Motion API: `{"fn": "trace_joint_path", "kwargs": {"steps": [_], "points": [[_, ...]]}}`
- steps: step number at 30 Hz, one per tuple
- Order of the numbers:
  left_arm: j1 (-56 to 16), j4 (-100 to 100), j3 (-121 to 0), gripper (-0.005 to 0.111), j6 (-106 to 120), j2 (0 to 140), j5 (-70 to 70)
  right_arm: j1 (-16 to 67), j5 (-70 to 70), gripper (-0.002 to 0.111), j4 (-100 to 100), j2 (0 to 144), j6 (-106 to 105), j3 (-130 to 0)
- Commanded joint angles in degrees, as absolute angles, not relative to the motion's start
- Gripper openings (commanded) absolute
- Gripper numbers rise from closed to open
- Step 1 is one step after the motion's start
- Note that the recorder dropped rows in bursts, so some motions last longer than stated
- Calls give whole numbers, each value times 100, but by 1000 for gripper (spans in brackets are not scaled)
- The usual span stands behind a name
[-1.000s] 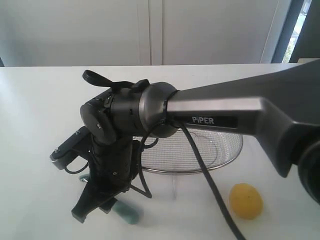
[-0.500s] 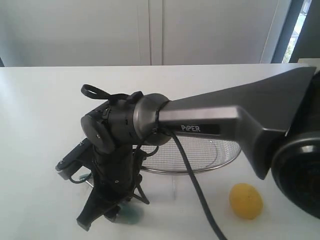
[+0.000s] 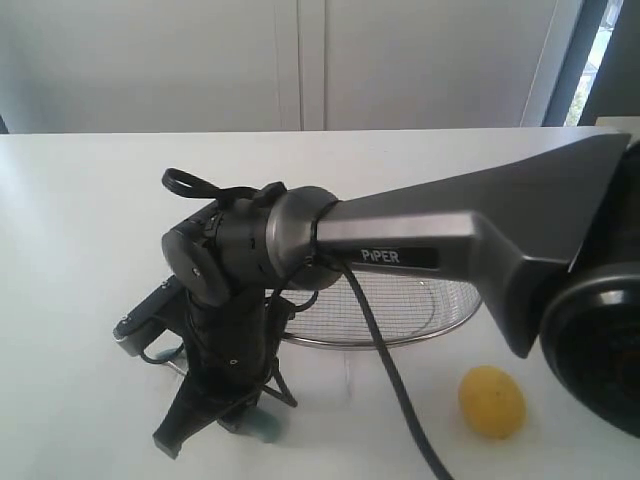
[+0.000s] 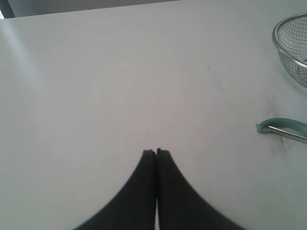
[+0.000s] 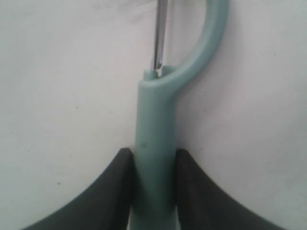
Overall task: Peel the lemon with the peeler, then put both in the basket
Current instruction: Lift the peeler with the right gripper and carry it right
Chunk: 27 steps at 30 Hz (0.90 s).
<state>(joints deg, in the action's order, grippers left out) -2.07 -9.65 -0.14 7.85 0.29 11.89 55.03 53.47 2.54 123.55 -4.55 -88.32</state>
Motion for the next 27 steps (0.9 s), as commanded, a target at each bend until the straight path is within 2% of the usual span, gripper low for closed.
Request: {"fn": "trace_joint_path", "kwargs": {"steps": [1,16,27], "points": [[-192,-1005,0,0,772,0,1207,5524,5284,0,278,12383,-421,-8797],[-192,-1005,0,0,772,0,1207,5534,5229,0,279,11498,-620,-8797],[-192,-1005,0,0,772,0,1207,5534,5684,0,-42,10521,-731,-8797]]}}
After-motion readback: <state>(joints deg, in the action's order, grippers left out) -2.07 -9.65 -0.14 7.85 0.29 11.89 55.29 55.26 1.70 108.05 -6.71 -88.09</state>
